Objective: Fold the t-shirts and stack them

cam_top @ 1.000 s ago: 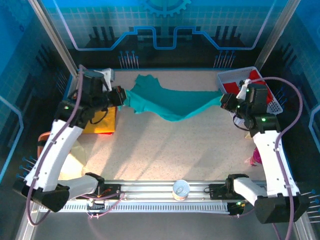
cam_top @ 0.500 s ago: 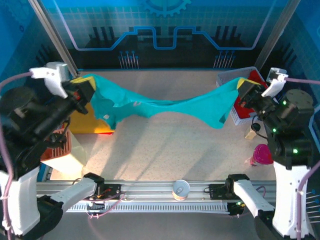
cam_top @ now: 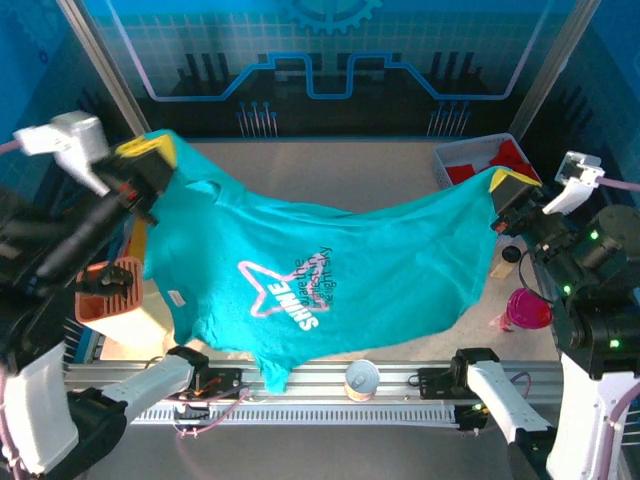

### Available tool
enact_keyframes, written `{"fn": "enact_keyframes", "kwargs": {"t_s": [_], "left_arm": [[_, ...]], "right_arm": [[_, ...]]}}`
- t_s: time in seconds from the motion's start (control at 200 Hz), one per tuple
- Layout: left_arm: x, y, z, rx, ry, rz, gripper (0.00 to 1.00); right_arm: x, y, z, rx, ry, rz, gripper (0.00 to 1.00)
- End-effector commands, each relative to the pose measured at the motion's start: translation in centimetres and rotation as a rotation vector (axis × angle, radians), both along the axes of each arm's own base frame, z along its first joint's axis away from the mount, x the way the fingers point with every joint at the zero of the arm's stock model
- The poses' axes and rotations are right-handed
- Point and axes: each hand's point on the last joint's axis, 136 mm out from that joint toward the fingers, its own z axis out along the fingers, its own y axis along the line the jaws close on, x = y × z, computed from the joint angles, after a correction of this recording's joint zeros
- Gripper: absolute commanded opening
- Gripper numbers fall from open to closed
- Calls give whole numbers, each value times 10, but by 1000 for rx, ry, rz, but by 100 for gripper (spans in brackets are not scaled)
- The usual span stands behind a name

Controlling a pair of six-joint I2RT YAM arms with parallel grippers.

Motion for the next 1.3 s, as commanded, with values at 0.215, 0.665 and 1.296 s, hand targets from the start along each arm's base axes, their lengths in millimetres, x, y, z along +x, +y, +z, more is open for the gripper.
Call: {"fn": "enact_keyframes", "kwargs": {"t_s": [0.215, 0.665, 1.296], "left_arm": [[159, -17, -198, 0, 409, 118, 0], [270, -18, -369, -36, 669, 107, 0], [250, -20, -372, -59, 794, 12, 0]], "right_arm": [[82, -15, -209, -13, 468, -100, 0], [176, -38, -334, 25, 511, -199, 0], [193, -51, -364, 180, 762, -96, 0]]}}
